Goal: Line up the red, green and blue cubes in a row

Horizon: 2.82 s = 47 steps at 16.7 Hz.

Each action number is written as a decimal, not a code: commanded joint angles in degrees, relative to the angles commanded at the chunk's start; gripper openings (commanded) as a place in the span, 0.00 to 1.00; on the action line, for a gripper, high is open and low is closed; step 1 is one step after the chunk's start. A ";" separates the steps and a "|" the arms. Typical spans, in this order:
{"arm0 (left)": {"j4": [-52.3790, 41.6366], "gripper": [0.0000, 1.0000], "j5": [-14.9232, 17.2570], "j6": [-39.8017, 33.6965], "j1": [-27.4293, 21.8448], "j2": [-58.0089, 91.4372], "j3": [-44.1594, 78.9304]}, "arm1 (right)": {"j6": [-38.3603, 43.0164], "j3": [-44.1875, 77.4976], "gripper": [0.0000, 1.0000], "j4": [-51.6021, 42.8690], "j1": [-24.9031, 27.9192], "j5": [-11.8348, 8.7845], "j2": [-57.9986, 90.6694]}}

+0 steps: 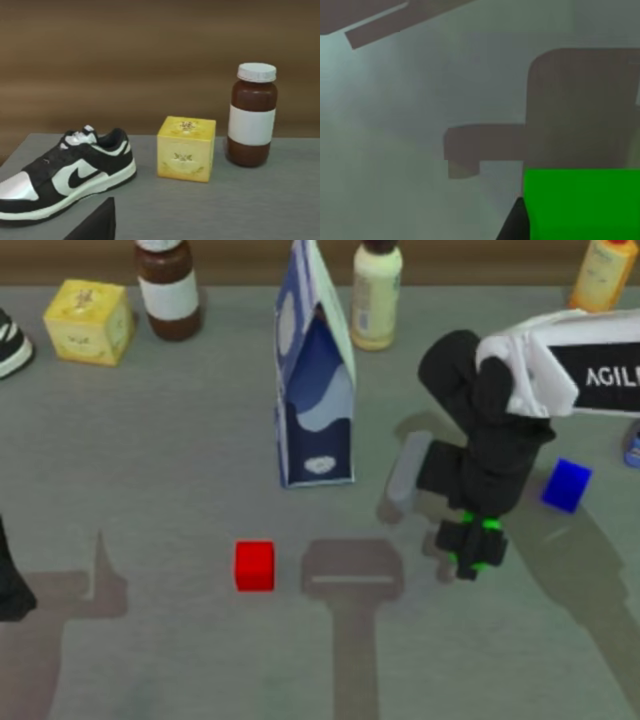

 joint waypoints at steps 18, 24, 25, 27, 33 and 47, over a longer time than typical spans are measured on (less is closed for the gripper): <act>0.00 1.00 0.00 0.00 0.00 0.00 0.00 | -3.39 22.36 0.00 -19.19 10.60 -0.04 3.53; 0.00 1.00 0.00 0.00 0.00 0.00 0.00 | -5.10 30.26 0.00 -23.16 16.49 -0.03 7.27; 0.00 1.00 0.00 0.00 0.00 0.00 0.00 | -5.10 30.26 0.00 -23.16 16.49 -0.03 7.27; 0.00 1.00 0.00 0.00 0.00 0.00 0.00 | -4.96 29.96 0.00 -22.82 16.28 -0.05 7.04; 0.00 1.00 0.00 0.00 0.00 0.00 0.00 | -4.95 21.88 0.00 -12.11 16.40 -0.01 9.41; 0.00 1.00 0.00 0.00 0.00 0.00 0.00 | -5.03 19.27 0.60 -9.13 16.52 0.00 10.31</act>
